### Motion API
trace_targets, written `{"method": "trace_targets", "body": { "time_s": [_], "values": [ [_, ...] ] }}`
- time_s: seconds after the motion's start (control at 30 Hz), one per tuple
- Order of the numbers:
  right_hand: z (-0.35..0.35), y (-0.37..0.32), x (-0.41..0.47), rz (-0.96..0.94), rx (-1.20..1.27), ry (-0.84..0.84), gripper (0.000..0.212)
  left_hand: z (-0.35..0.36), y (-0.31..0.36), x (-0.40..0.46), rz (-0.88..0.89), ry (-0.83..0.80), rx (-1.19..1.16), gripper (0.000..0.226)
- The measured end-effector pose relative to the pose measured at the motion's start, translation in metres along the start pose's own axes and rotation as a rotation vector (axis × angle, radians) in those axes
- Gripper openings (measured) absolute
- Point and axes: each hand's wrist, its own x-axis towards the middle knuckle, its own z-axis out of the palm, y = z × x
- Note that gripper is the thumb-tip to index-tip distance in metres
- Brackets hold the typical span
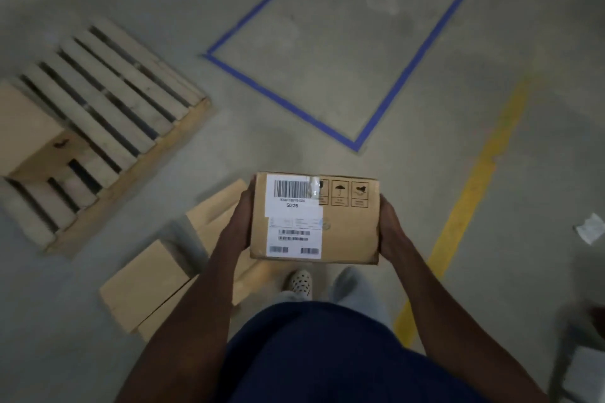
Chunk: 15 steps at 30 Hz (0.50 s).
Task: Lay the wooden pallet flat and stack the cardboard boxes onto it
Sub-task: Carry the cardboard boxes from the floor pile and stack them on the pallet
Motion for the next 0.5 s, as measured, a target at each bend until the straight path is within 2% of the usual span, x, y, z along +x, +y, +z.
{"method": "trace_targets", "body": {
  "time_s": [0.1, 0.23, 0.37, 0.5],
  "values": [
    [0.017, -0.047, 0.042, -0.032, -0.088, -0.012, 0.045, 0.01, 0.033, 0.035, 0.011, 0.044, -0.039, 0.078],
    [0.036, -0.119, 0.113, -0.044, -0.109, -0.066, 0.041, 0.034, 0.079, 0.087, 0.092, 0.142, -0.095, 0.078],
    [0.058, -0.197, 0.186, -0.042, -0.237, -0.148, 0.034, 0.06, 0.132, 0.141, 0.113, 0.199, -0.161, 0.066],
    [0.082, -0.276, 0.246, -0.009, -0.425, -0.255, 0.039, 0.079, 0.185, 0.178, 0.112, 0.264, -0.22, 0.057]
  ]
}}
